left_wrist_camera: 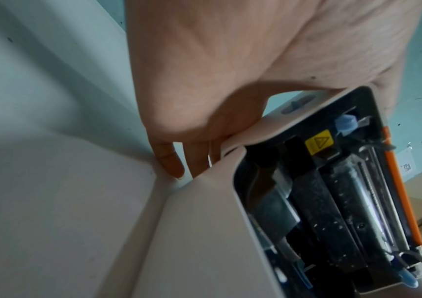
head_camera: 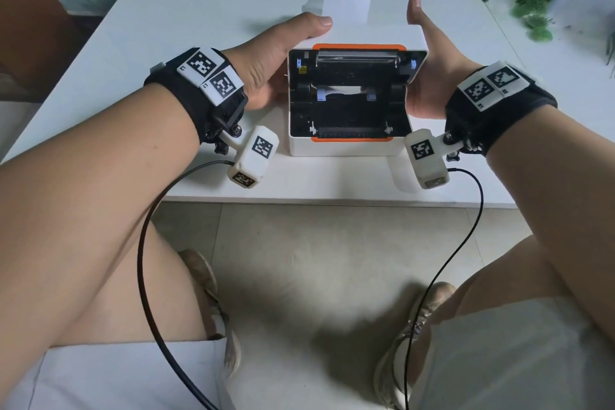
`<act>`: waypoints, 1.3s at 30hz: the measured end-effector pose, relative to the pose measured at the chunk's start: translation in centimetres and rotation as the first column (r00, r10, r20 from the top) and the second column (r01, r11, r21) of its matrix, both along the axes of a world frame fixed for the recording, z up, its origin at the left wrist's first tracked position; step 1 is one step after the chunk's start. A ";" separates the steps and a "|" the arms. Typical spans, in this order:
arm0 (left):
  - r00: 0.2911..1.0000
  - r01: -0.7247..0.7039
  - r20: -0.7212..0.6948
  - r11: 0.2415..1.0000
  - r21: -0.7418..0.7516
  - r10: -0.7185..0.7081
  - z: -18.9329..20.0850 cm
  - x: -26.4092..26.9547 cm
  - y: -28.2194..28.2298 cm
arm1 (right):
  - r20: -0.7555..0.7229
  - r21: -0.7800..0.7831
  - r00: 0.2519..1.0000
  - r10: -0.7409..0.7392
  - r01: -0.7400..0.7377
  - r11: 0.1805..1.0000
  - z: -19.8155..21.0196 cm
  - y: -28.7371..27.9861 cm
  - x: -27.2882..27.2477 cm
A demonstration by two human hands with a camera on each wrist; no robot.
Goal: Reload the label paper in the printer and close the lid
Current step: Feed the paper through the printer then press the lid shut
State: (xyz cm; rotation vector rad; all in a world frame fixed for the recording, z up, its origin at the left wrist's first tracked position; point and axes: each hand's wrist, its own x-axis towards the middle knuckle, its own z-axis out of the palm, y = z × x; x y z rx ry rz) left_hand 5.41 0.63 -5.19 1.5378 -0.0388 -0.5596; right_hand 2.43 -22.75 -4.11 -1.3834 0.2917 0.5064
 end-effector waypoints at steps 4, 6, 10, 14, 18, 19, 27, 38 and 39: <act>1.000 0.000 0.023 1.000 0.027 -0.001 -0.2 0.2 0.0 | 0.026 -0.031 0.997 -0.070 0.071 0.997 0.2 0.1 -0.3; 1.000 0.002 0.031 0.999 0.033 -0.003 -0.2 0.3 0.0 | 0.036 -0.028 0.996 -0.077 0.078 0.997 0.2 0.1 -0.4; 0.999 0.003 0.040 0.999 0.035 -0.005 -0.2 0.4 0.0 | 0.017 0.005 0.999 -0.041 0.041 0.999 -0.2 0.0 0.1; 0.999 -0.002 0.040 0.999 0.033 0.000 -0.2 0.3 0.0 | 0.017 0.000 0.996 -0.089 0.089 0.996 -0.1 0.0 -0.1; 0.999 0.017 0.049 0.999 0.038 -0.019 -0.2 0.1 0.0 | 0.015 0.004 0.995 -0.102 0.102 0.995 -0.1 -0.1 -0.2; 0.999 0.017 0.050 0.999 0.040 -0.020 -0.3 0.1 0.0 | 0.013 -0.004 0.996 -0.092 0.092 0.996 -0.1 -0.1 -0.1; 0.998 0.030 0.055 0.999 0.037 -0.032 -0.1 -0.3 0.0 | -0.009 0.040 0.993 -0.115 0.116 0.993 0.1 -0.3 -0.2; 0.997 0.027 0.069 0.999 0.033 -0.029 -0.3 -0.6 0.0 | 0.176 0.120 0.984 0.023 -0.045 0.992 0.3 -0.2 -1.5; 0.997 0.026 0.067 0.999 0.029 -0.027 -0.3 -0.6 0.0 | 0.170 0.107 0.985 0.031 -0.050 0.993 0.0 -0.5 -1.2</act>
